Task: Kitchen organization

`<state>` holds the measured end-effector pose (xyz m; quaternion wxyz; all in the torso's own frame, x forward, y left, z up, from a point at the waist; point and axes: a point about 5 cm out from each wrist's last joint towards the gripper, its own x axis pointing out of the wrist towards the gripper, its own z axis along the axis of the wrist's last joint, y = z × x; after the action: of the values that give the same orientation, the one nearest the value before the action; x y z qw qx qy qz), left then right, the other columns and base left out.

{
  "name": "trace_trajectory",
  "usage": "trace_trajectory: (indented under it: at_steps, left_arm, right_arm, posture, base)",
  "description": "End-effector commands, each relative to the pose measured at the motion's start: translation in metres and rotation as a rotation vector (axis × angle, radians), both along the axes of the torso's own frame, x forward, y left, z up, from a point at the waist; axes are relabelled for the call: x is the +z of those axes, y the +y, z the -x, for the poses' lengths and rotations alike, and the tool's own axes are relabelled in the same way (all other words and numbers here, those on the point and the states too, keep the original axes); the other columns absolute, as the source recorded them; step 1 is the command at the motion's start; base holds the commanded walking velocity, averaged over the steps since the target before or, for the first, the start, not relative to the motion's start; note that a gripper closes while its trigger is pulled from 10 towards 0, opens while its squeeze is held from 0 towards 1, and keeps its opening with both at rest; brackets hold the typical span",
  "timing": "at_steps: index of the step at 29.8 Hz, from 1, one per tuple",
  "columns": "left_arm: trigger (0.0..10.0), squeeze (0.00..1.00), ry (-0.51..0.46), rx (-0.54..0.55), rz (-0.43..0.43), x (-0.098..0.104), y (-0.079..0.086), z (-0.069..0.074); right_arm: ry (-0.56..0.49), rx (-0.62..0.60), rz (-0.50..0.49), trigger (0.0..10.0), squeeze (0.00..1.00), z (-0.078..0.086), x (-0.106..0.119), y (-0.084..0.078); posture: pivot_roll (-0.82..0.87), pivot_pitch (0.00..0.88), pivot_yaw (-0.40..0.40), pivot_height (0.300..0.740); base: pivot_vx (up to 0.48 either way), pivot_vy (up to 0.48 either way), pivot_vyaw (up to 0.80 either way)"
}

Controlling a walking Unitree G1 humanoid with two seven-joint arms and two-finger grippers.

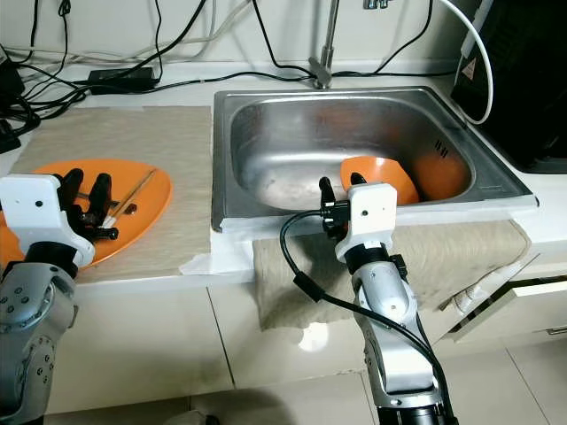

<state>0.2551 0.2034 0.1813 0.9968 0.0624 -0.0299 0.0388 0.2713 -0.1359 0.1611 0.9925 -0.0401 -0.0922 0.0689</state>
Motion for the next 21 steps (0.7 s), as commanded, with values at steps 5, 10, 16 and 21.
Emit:
trace_trajectory:
  at_steps: [5,10,16,21]
  left_arm:
    - [10.0,0.0,0.076,-0.028,-0.059,0.003,0.005,-0.004]
    - [10.0,0.0,0.084,-0.04,-0.024,0.018,0.009,-0.007]
    - [10.0,0.0,0.13,-0.058,0.023,0.022,0.011,-0.005]
    - [10.0,0.0,0.167,-0.086,0.048,0.024,0.008,-0.004]
  right_arm:
    - [-0.006,0.009,0.014,10.0,0.0,-0.004,0.0,0.0]
    - [0.003,0.017,0.021,10.0,0.0,-0.007,-0.003,0.0]
    - [0.009,0.032,0.025,10.0,0.0,-0.009,-0.005,0.001]
    - [0.019,0.033,0.023,10.0,0.0,-0.012,-0.008,0.0]
  posture:
    - [0.1,0.03,0.02,0.74]
    - [0.13,0.028,0.01,0.74]
    - [0.14,0.026,0.004,0.74]
    - [0.15,0.02,-0.001,0.74]
  base:
    - [0.0,0.0,0.0]
    - [0.0,0.0,0.0]
    - [0.0,0.0,0.0]
    - [0.0,0.0,0.0]
